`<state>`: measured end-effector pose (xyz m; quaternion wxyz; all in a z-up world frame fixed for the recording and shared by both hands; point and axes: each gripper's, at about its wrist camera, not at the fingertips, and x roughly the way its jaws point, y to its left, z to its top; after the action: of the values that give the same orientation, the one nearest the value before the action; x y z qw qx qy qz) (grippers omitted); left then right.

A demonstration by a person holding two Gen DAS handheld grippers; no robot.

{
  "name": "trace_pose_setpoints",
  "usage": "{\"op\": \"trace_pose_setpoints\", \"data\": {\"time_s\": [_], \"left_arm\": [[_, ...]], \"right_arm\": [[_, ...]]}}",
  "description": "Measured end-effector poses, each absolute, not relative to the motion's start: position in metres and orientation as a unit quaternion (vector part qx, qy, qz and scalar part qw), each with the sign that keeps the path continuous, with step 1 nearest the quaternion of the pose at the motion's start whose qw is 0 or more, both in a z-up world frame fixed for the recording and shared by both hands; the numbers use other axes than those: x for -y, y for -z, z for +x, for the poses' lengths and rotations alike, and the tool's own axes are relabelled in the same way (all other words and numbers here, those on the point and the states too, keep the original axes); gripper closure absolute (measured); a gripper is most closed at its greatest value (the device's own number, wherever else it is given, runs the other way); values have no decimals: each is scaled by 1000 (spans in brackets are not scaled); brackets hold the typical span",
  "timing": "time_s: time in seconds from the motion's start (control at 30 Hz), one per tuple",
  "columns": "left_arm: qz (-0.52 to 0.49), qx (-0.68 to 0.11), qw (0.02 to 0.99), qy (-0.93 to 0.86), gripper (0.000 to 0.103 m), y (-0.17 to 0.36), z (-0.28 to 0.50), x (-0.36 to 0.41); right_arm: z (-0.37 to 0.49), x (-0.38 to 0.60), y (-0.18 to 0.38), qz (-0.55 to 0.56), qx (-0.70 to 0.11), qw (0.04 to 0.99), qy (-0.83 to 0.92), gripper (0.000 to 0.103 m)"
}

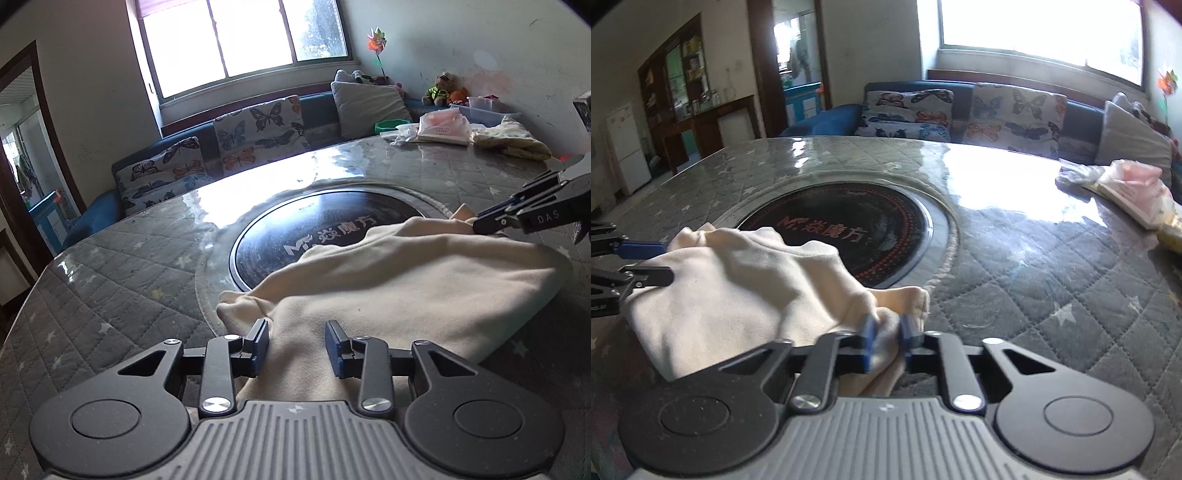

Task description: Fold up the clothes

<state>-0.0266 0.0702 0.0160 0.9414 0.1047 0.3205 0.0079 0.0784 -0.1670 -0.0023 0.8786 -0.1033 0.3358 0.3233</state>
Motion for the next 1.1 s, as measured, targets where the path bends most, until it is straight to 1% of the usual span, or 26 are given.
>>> {"op": "trace_pose_setpoints", "data": {"time_s": [0.03, 0.13, 0.17, 0.23, 0.3, 0.5, 0.63, 0.7, 0.87, 0.93, 1.0, 1.03, 1.07, 1.1], "left_arm": [[104, -321, 941, -8, 65, -15, -27, -70], [101, -321, 942, -8, 64, -14, -29, -72], [102, -321, 941, -9, 61, -14, -29, -73], [101, -322, 941, -11, 59, -13, -29, -75], [98, -322, 942, -12, 59, -14, -30, -77], [67, -319, 945, -26, 59, -25, -31, -98], [34, -332, 942, -39, 60, -31, -17, -115], [29, -337, 940, -49, 63, -31, -8, -120], [-25, -358, 933, -34, 63, -29, 6, -138], [-33, -365, 930, -33, 67, -27, 11, -141], [-42, -371, 927, -35, 82, -23, 15, -143], [-42, -369, 928, -38, 85, -23, 16, -143], [-35, -361, 931, -43, 91, -24, 16, -142], [-27, -354, 934, -49, 93, -25, 16, -141]], "right_arm": [[77, 165, 1, -112, -329, 881, -320, 98], [72, 161, -5, -142, -304, 891, -305, 99], [73, 160, -5, -148, -301, 894, -297, 99], [80, 158, 1, -149, -320, 889, -291, 98], [83, 157, 3, -151, -317, 891, -287, 96], [81, 155, -17, -117, -286, 902, -303, 96], [86, 137, -9, -109, -305, 882, -341, 96], [88, 131, -1, -108, -314, 878, -346, 96], [89, 126, 13, -109, -327, 874, -342, 96], [86, 126, 13, -113, -325, 874, -342, 95], [85, 126, 13, -115, -325, 874, -343, 94], [85, 126, 12, -114, -325, 874, -343, 94], [85, 126, 12, -113, -325, 874, -343, 94], [85, 126, 12, -113, -325, 874, -343, 94]]}}
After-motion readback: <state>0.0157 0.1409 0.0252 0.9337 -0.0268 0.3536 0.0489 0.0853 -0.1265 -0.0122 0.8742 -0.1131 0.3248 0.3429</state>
